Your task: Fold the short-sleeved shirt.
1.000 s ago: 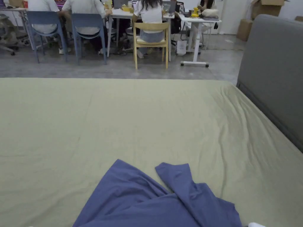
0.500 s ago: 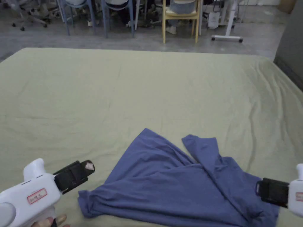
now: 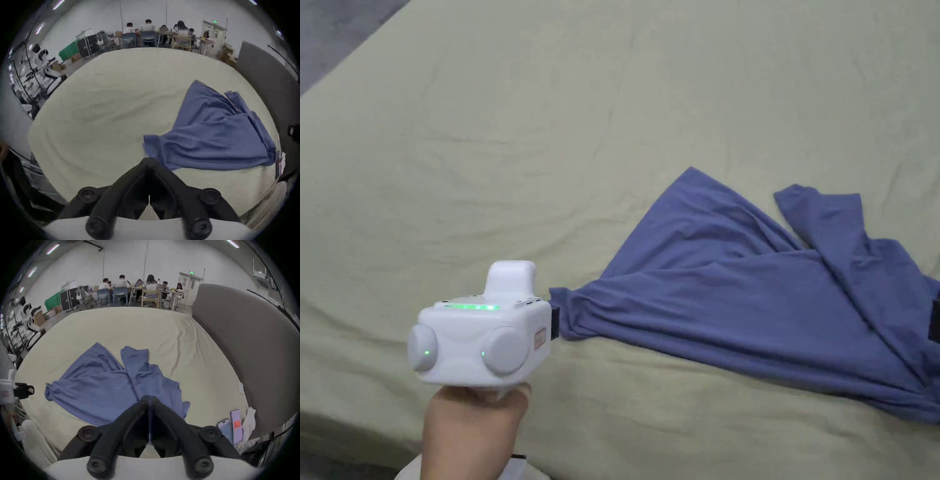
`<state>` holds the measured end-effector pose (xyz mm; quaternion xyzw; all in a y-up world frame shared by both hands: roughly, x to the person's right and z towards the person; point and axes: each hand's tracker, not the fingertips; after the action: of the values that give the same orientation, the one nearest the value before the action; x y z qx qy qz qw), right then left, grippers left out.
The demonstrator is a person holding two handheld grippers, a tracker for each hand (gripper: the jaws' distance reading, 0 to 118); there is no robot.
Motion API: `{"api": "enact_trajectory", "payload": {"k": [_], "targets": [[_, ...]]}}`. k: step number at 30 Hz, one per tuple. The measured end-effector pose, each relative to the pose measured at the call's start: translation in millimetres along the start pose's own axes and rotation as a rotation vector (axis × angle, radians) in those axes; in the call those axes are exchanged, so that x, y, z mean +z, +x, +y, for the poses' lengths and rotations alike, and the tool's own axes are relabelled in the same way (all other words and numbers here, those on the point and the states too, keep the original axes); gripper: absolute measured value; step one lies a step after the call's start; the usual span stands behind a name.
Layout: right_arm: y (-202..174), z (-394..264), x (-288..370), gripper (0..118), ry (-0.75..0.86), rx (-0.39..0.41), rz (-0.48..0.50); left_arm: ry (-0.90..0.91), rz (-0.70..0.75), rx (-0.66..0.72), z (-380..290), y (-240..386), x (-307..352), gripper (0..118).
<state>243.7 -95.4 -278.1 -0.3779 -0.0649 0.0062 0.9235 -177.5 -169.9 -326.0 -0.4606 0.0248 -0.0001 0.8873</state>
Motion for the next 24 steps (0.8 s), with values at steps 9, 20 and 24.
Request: {"api": "enact_trajectory", "payload": {"k": [9, 20, 24], "targets": [[17.1, 1.7, -25.5, 3, -0.047, -0.006, -0.019, -0.08, 0.037, -0.107, 16.8, 23.6, -56.6, 103], [27.1, 17.7, -65.7, 3, -0.11, 0.056, -0.039, -0.035, -0.023, -0.123, 27.3, 45.2, -53.5, 1], [40.1, 46.5, -102.3, 4, -0.109, 0.099, 0.007, 0.022, -0.083, -0.114, 34.2, 45.6, -34.9, 1]]}}
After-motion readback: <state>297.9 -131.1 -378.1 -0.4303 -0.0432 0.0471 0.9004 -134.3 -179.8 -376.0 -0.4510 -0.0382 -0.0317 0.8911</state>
